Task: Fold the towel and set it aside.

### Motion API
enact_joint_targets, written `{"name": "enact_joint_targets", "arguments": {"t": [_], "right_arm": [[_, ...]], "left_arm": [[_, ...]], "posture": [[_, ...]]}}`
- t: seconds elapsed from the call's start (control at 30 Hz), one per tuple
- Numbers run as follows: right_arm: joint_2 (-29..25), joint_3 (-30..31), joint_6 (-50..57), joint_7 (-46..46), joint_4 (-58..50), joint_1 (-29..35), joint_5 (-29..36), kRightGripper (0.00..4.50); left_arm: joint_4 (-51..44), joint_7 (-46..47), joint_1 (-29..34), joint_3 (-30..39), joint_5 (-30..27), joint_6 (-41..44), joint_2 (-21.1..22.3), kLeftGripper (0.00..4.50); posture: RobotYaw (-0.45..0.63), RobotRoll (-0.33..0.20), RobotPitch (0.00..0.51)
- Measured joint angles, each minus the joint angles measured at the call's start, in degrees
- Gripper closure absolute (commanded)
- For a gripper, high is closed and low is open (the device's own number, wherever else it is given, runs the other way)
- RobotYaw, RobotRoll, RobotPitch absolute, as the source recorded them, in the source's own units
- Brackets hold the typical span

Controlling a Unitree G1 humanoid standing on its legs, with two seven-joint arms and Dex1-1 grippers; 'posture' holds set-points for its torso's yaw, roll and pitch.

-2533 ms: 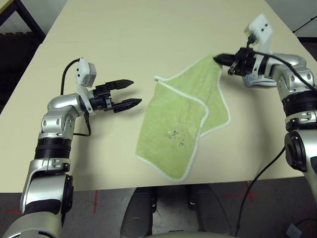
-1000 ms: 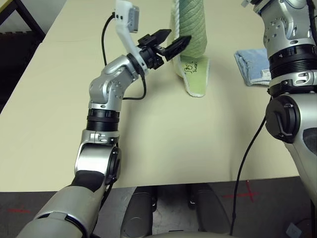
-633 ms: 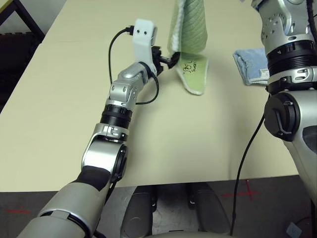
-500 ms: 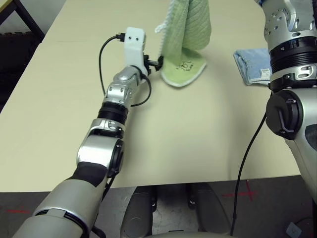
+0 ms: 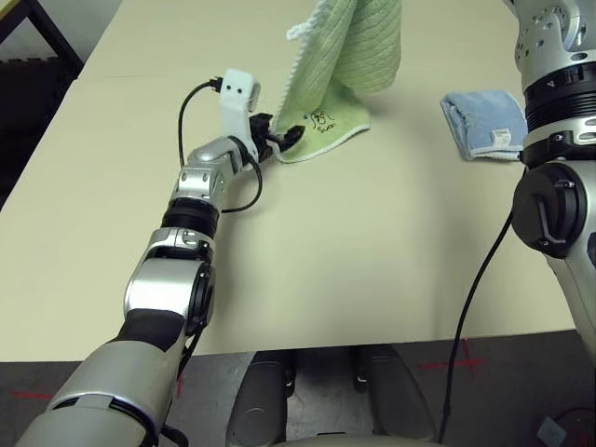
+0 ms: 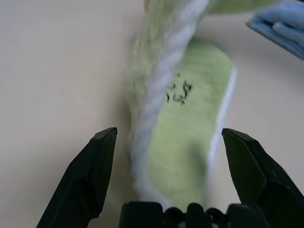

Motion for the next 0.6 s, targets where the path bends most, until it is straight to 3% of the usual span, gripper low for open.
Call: {"name": "enact_joint_targets", "arguments": {"t": [0.37, 0.6], "right_arm": [[-1.64, -0.07, -3.41, -0.45, 4.98, -3.75, -1.07, 4.49], [-1.77, -0.41, -4.35, -0.46, 6.63, -3.93, -1.28, 4.49]], "left_arm": [[-5.68, -0.64, 3.92, 0.50, -0.75, 8.79, 3.05, 0.00], [-9.44, -2.17, 4.15, 1.86, -5.21, 15.87, 0.43, 0.00]], "posture": [[0.04, 0.000, 0.220], [0.03, 0.000, 0.221]]}}
